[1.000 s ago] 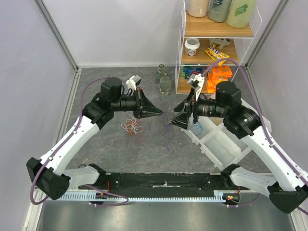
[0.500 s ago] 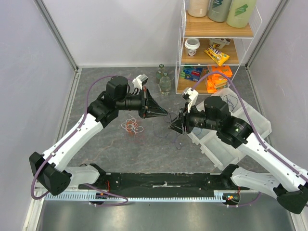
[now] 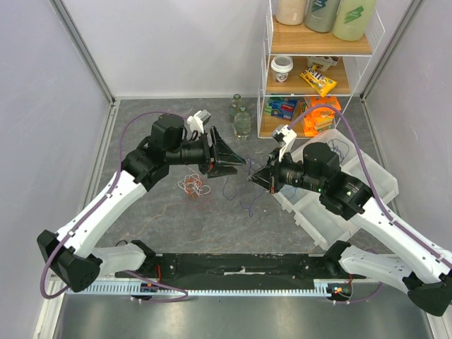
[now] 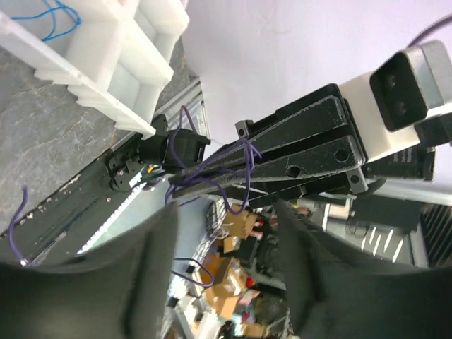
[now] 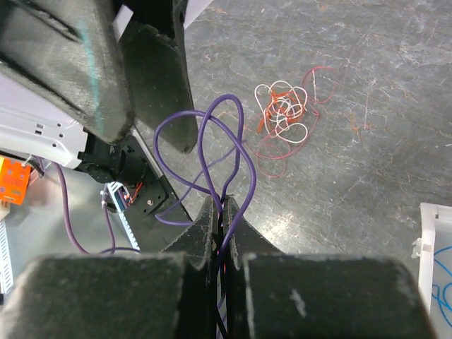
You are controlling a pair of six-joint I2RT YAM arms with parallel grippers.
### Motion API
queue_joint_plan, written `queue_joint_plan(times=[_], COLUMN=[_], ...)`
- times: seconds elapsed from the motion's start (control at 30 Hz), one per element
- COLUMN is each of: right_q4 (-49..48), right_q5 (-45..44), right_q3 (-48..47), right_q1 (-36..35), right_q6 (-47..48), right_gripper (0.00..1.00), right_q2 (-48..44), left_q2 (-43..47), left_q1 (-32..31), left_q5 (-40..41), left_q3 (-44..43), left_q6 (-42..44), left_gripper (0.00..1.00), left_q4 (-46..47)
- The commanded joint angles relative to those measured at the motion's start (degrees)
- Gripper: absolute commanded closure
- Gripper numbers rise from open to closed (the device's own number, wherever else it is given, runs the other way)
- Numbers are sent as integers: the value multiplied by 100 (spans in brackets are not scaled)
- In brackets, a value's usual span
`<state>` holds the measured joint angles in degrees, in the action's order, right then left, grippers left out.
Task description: Untangle the cables
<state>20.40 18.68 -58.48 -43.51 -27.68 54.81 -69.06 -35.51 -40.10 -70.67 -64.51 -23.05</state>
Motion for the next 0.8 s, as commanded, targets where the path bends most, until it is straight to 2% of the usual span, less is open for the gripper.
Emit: queue_joint_plan(times=[0.0,0.03,0.13,0.23,0.27,0.33,0.4,0.5,0.6,0.77], right_q4=[-178,14,279,1076,1410,2009,2160,1951,1731,1546], right_q5=[-407,-548,-619,-1828,-2546,-3384,-3590,-3765,-4152,-5232], right_q3=[126,57,-41,-277,-452,-663,-709,-639,-893,-1507], right_q1=[-9,-9,-9,0,17,201,639,1527,2213,2838], right_q6=[-220,-229,-106,-333,-465,-685,-782,-783,-660,-431], right_gripper=[100,100,100,100,100,100,100,100,100,100], right_q2=[12,117,433,750,899,1162,1278,1191,1348,2260], left_q2=[472,516,647,928,1112,1367,1587,1816,1869,1931], left_q1=[43,87,149,158,167,184,184,176,176,184], left_q5=[1046,1196,1905,2856,2945,2911,2824,2744,2525,2577], left_q3=[-429,-525,-903,-966,-844,-590,-317,35,-25,-87], left_q6=[535,580,922,871,809,739,625,440,473,536], left_gripper=[19,13,9,8,8,10,11,15,17,17], left_q4=[-971,-1191,-1858,-2536,-2564,-2486,-2441,-2424,-2406,-2678])
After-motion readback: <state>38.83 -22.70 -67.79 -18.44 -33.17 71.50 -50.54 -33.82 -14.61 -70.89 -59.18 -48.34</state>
